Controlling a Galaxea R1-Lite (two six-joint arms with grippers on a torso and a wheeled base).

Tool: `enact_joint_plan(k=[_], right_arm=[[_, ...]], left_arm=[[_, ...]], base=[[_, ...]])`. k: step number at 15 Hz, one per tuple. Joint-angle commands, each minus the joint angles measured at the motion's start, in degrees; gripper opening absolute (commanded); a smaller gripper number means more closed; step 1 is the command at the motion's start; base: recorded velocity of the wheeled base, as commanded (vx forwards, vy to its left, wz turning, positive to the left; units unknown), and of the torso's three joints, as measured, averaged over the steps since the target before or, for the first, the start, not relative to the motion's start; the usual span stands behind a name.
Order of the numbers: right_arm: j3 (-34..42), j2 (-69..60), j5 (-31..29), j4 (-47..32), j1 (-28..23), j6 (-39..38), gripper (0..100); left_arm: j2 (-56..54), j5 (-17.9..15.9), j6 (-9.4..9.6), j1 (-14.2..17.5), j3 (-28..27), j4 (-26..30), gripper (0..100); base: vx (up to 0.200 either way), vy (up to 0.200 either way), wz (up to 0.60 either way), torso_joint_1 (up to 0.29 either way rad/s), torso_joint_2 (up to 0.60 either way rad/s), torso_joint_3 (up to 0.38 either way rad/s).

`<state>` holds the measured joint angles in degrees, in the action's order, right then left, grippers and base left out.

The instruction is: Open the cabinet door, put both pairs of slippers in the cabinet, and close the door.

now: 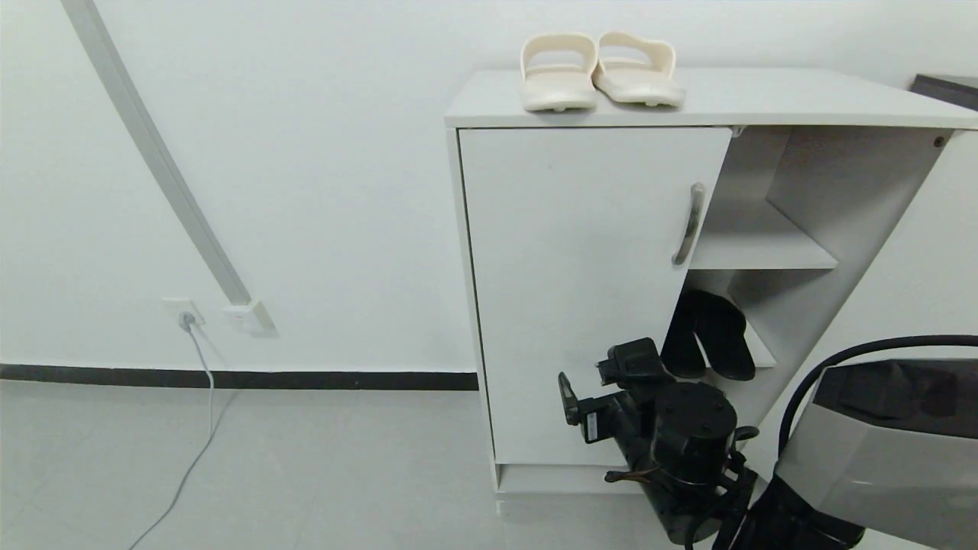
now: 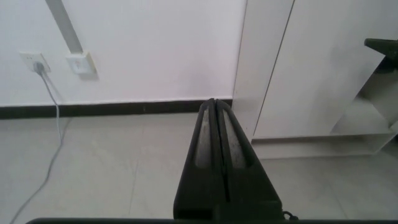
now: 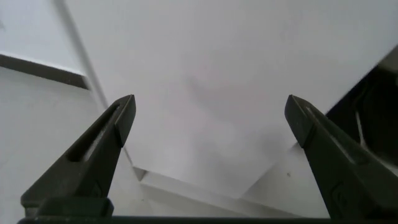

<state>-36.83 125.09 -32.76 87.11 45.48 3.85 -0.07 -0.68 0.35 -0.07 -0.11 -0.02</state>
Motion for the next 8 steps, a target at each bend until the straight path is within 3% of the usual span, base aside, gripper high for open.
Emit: enact_joint_plan(k=[1, 8], right_arm=[[0.1, 0.0, 0.0, -0.1, -0.1, 0.0, 100], [0.2, 0.0, 0.1, -0.1, -0.2, 0.4, 100]], left_arm=[[0.1, 0.0, 0.00, 0.0, 0.0, 0.0, 0], [0.1, 0.0, 0.00, 0.0, 0.0, 0.0, 0]], base=[[0.000, 0.000, 0.00, 0.027, -0.51, -0.359], [0.000, 0.000, 0.00, 0.128, -0.47, -0.337]])
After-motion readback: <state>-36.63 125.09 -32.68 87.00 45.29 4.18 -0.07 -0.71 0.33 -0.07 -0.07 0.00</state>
